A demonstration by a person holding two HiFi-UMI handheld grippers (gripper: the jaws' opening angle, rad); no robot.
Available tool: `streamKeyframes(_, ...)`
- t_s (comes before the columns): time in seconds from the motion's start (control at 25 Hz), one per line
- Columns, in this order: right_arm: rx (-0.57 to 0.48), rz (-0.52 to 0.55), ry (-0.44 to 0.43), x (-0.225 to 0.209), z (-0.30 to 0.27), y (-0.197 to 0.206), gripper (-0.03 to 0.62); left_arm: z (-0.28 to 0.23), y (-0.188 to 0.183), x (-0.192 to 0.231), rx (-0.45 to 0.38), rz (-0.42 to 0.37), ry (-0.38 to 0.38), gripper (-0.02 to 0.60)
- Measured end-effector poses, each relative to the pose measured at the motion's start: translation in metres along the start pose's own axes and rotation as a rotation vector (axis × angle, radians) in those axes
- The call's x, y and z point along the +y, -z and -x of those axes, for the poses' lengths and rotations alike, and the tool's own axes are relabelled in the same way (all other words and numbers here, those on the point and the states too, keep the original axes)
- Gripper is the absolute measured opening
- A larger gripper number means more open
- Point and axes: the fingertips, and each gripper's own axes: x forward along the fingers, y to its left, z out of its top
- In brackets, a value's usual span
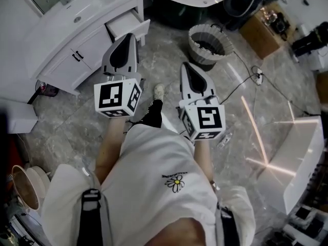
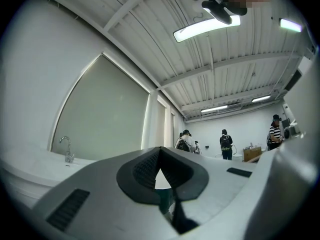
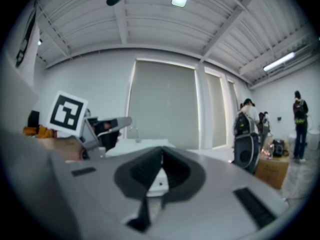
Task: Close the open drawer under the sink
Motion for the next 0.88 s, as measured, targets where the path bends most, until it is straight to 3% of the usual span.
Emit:
streamKeyframes(0.28,0.016,0.004,-0.047,-0.014,-0.057,0.004,0.029,-0.04,0.017,0.024,0.008,-0.019,-0.038,0.02)
streamKeyframes(0.56,0.135,0.02,-0.145,-0.023,-0.152,0.03,0.029,-0.103,0.052,0.065,0.03,-0.12,-0.112,0.02)
streamKeyframes(0.88,0.142,0.094,-0.304,-0.026,-0.288,-0.003,0.029,-0.194,0.07,0.141,0.027,-0.086,-0.217,0.02)
